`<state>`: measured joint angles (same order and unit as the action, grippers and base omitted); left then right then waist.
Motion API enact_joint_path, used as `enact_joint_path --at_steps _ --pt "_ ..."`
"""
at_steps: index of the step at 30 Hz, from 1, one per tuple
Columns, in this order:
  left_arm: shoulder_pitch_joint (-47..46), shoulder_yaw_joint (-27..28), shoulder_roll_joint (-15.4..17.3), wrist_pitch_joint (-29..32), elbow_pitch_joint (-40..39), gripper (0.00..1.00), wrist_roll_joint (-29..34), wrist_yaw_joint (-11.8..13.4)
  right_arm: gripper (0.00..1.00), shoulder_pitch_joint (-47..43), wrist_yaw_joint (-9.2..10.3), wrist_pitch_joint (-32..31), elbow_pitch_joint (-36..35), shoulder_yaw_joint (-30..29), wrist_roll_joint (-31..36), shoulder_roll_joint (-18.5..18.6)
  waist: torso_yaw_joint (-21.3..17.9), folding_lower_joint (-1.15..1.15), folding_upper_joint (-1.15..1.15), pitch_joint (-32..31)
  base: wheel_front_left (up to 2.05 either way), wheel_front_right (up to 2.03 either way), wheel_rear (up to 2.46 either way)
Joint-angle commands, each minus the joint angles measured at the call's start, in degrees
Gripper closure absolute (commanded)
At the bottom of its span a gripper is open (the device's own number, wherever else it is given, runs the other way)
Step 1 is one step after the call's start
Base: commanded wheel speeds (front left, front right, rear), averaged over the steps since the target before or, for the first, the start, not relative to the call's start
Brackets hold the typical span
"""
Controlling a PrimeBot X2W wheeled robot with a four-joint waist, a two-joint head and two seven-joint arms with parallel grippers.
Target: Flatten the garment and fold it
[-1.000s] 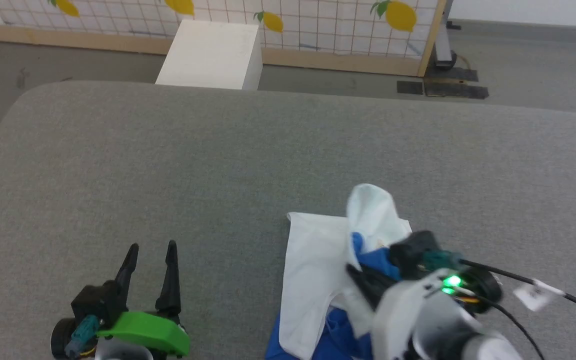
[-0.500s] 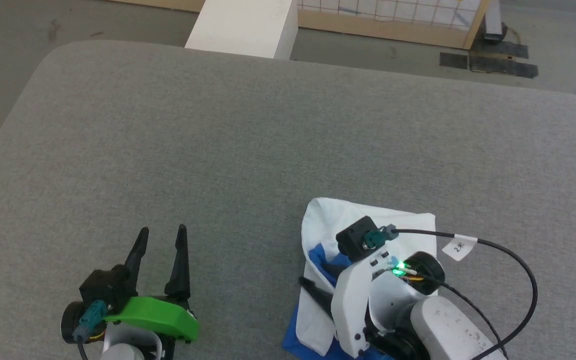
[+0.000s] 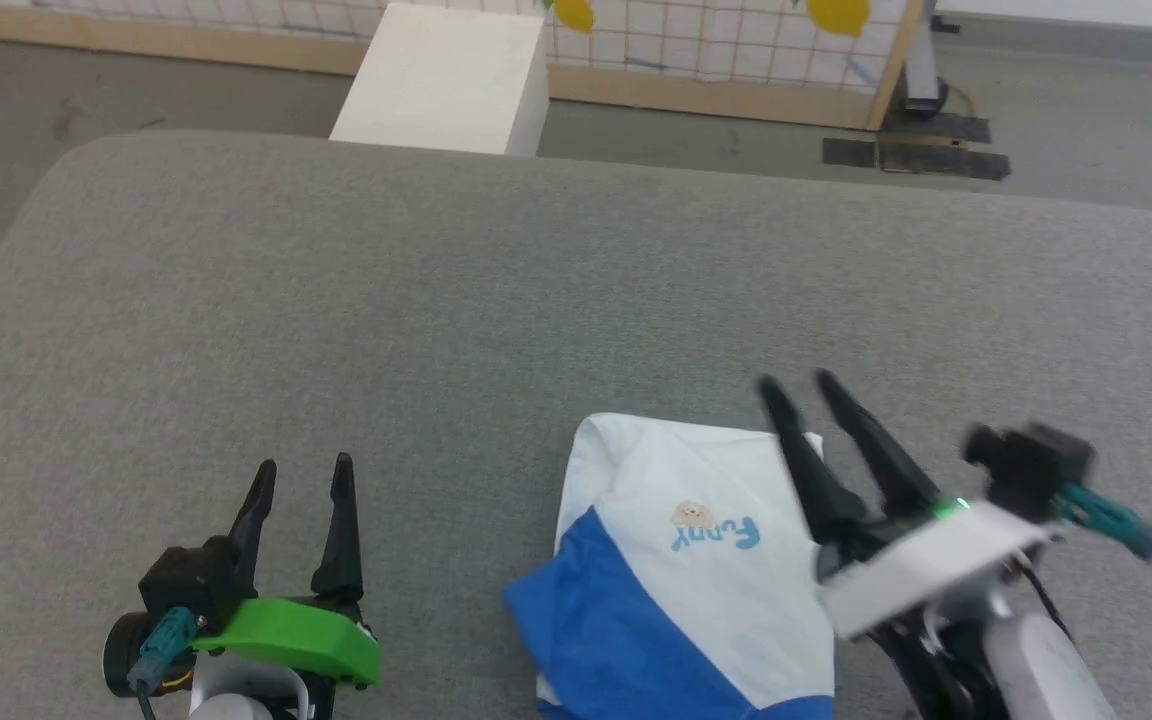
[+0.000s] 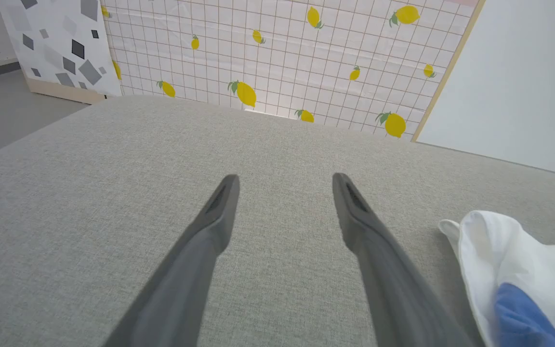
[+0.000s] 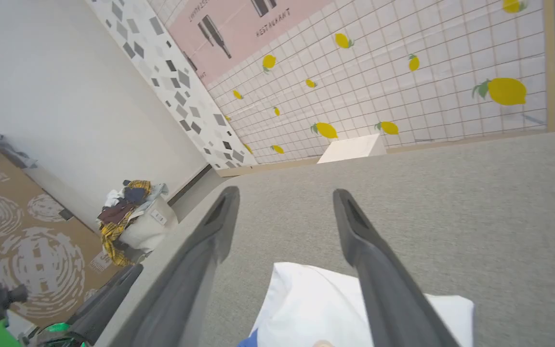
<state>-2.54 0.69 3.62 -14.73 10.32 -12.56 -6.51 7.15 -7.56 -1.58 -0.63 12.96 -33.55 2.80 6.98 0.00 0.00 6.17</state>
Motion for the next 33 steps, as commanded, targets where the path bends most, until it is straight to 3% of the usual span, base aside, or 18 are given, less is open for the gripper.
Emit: enact_joint_path --at_steps 1,7,24,25,26,27,28,33 --pt "0.6 0.1 -0.1 -0.3 -0.3 0.0 0.4 -0.2 0.0 -2.0 0.08 1.4 0.3 -1.5 0.2 0.1 -1.4 0.0 0.0 -1.0 0.0 0.0 0.0" --pt "1.0 0.4 -0.1 -0.3 -0.4 0.0 0.5 -0.3 0.0 -8.1 0.08 1.8 5.8 -7.2 1.6 0.1 -2.4 0.0 0.0 -1.5 0.0 0.0 0.0" --pt "1.6 -0.9 -0.3 -0.3 0.3 0.0 0.4 -0.6 0.0 -5.4 0.08 -13.7 21.7 -3.8 -1.8 0.1 0.1 0.0 0.0 -1.6 0.0 0.0 0.0" --pt "1.6 -0.9 -0.3 -0.3 0.4 0.0 0.3 -0.6 0.21 -5.1 0.08 -14.3 22.2 -3.3 -2.7 0.1 0.2 0.0 0.0 -1.6 0.0 0.0 0.0" --pt "1.7 -0.9 -0.4 -0.3 0.4 0.0 0.3 -0.6 0.52 -4.9 0.08 -14.7 22.6 -2.9 -3.0 0.1 0.2 0.0 0.0 -1.6 0.0 0.0 0.0" --pt "1.7 -0.8 -0.4 -0.3 0.4 0.0 0.3 -0.6 0.71 -4.5 0.08 -15.1 22.9 -2.6 -2.6 0.1 0.2 0.0 0.0 -1.7 0.0 0.0 0.0" --pt "1.8 -0.7 -0.4 -0.3 0.4 0.0 0.3 -0.6 1.0 -4.3 0.08 -15.1 23.1 -2.6 -2.0 0.1 0.1 0.0 0.0 -1.7 0.0 0.0 0.0" --pt "2.5 0.0 -0.4 -0.3 0.1 0.0 0.2 -0.4 1.0 -2.2 0.08 -17.8 21.6 -3.8 9.0 0.1 -1.6 0.0 0.0 -1.8 0.0 0.0 0.0"
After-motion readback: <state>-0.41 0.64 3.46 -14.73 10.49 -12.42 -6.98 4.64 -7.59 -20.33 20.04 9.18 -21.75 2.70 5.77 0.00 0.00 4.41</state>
